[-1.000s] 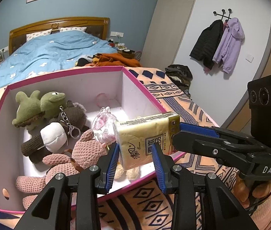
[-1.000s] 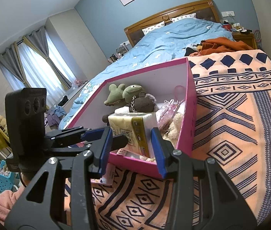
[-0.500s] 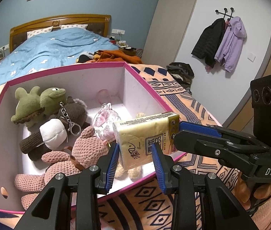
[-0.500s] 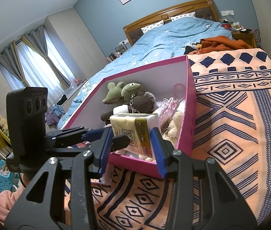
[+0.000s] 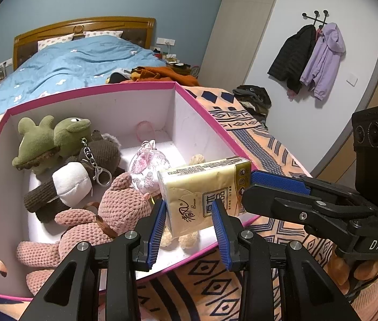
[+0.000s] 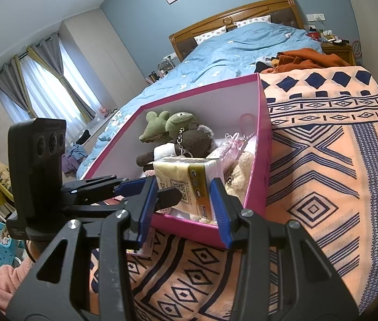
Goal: Organize objects
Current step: 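Lower the cream tissue packet into the box and open both grippers, then withdraw both grippers and move down to the pink floral tissue packet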
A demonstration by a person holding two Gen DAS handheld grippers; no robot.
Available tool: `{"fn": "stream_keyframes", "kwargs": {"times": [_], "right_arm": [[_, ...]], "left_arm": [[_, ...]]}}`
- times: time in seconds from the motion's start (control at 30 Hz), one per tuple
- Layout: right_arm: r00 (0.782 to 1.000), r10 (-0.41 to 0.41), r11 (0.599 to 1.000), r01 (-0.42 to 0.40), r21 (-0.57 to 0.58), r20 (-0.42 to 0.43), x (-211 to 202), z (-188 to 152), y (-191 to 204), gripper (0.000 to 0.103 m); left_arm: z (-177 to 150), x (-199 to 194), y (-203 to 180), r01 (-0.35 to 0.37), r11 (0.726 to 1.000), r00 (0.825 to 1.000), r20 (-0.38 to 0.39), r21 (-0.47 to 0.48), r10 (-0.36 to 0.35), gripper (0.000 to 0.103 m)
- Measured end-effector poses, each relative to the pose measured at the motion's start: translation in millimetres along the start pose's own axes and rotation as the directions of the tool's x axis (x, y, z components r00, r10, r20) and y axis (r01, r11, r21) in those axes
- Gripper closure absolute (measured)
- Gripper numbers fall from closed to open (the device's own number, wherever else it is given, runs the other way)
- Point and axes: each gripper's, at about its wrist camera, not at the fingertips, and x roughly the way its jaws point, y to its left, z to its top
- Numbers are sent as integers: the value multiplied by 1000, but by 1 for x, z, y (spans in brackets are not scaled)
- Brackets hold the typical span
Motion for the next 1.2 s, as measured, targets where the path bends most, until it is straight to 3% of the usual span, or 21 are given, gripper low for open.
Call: {"fn": "stream_keyframes", "kwargs": {"times": [0.8,1.0,1.2], "right_arm": [[995,-98,995,98,-31,-2,10,0,4,58],[996,-87,996,87,-26,5,5,-2,5,57],[1000,-2,997,4,-74,22,-12,-11,20,57]], "left_arm": [[-1,10,4,4,1000,1000,-10,-29,-5,65],[-8,-8,3,-12,1000,999,43,-1,12,53],[-33,-54,2,-52,997,989,145,61,42,46]]}}
